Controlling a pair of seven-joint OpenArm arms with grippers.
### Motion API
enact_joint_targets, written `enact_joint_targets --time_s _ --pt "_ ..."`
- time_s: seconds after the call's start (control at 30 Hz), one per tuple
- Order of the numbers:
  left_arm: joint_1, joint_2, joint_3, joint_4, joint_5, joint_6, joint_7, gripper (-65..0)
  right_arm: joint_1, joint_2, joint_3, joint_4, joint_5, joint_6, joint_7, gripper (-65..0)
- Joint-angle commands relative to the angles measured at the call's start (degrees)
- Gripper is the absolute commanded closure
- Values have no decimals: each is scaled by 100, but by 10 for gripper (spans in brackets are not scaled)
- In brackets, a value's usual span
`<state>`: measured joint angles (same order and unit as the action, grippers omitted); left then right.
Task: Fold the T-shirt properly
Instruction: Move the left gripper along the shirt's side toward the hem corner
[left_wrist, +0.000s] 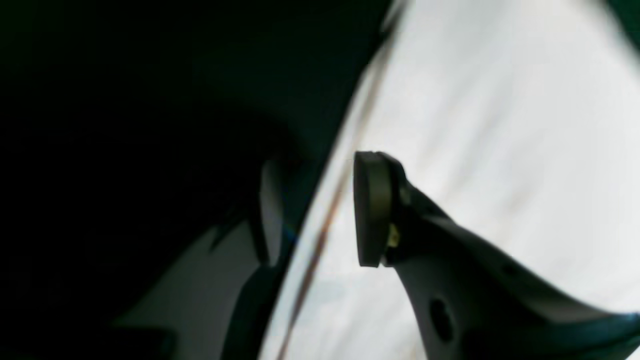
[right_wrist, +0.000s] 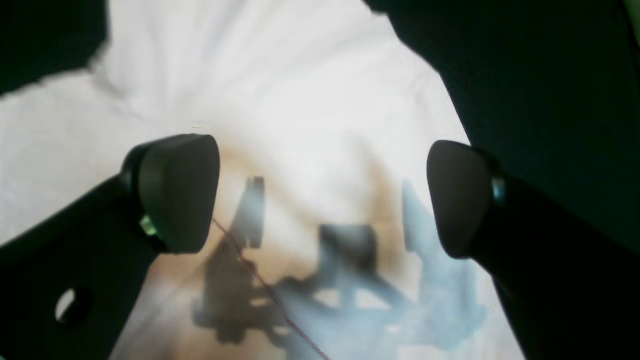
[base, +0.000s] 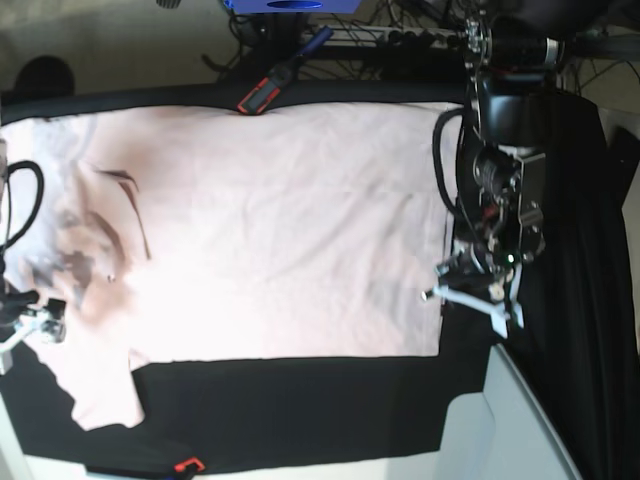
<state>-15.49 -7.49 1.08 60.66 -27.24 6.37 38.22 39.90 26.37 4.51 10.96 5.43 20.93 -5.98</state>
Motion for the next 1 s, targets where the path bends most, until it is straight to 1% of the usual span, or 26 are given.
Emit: enact_joint_targets --time_s 0.0,0.03,0.1,0.13,0.17,0.2,0.23,0.3,0.33,0.37,0.43,0.53,0.6,0.67,0.7,0.73,0.8,0.87,0.97 --pt "-258 -47 -7 -93 4 -9 -63 -232 234 40 -43 -10 15 -242 268 -635" --pt "-425 -47 2 -304 4 -9 -55 -232 234 5 -43 -63 6 -383 338 -637" --pt "-759 -47 2 -998 4 -44 -11 -232 225 5 -25 -98 15 -444 400 -637" --pt "-882 -47 2 -1297 4 -158 7 -232 208 14 -25 -107 15 -444 400 -637" --pt "-944 -47 2 -1526 4 -343 7 -232 146 22 -25 -107 15 -444 391 -637" --pt "-961 -56 2 -1578 4 -518 7 -232 58 40 -25 -72 24 -444 391 -635" --pt "-838 -56 2 -1517 4 -677 7 -232 -12 128 -25 -46 24 -444 391 -635" --pt "-443 -38 2 -998 4 -888 16 -228 -161 339 133 -46 129 -436 382 -634" --pt "-91 -21 2 -585 -5 -932 7 -227 -328 427 353 -46 305 -427 338 -634" --pt "208 -12 2 -198 -5 -932 -11 -227 -487 515 590 25 446 -427 259 -634" --pt "850 41 2 567 12 -932 -19 -227 -970 638 1056 341 745 -418 -101 -634" --pt "1527 58 2 1437 12 -932 -19 -227 -1858 620 1531 1317 1079 -418 -444 -633" --pt "1782 58 2 1806 12 -914 -19 -227 -2298 435 1654 1994 1132 -418 -541 -633" --pt "1878 58 2 1903 12 -914 -19 -227 -2676 312 1883 2521 1140 -418 -681 -633" --pt "1843 41 2 1780 12 -914 -19 -227 -2746 304 1944 2627 1140 -418 -708 -633" --pt "1764 32 -16 1613 12 -914 -19 -227 -2711 260 1927 2609 1140 -418 -716 -633" --pt "1333 6 2 1191 12 -914 -19 -227 -2421 242 1795 2407 1132 -418 -708 -633" --pt "973 -12 2 786 92 -923 -19 -227 -2069 286 1610 2126 1132 -418 -699 -634" --pt "287 15 248 74 751 -932 -19 -227 -1427 330 1153 1616 1123 -427 -620 -634"
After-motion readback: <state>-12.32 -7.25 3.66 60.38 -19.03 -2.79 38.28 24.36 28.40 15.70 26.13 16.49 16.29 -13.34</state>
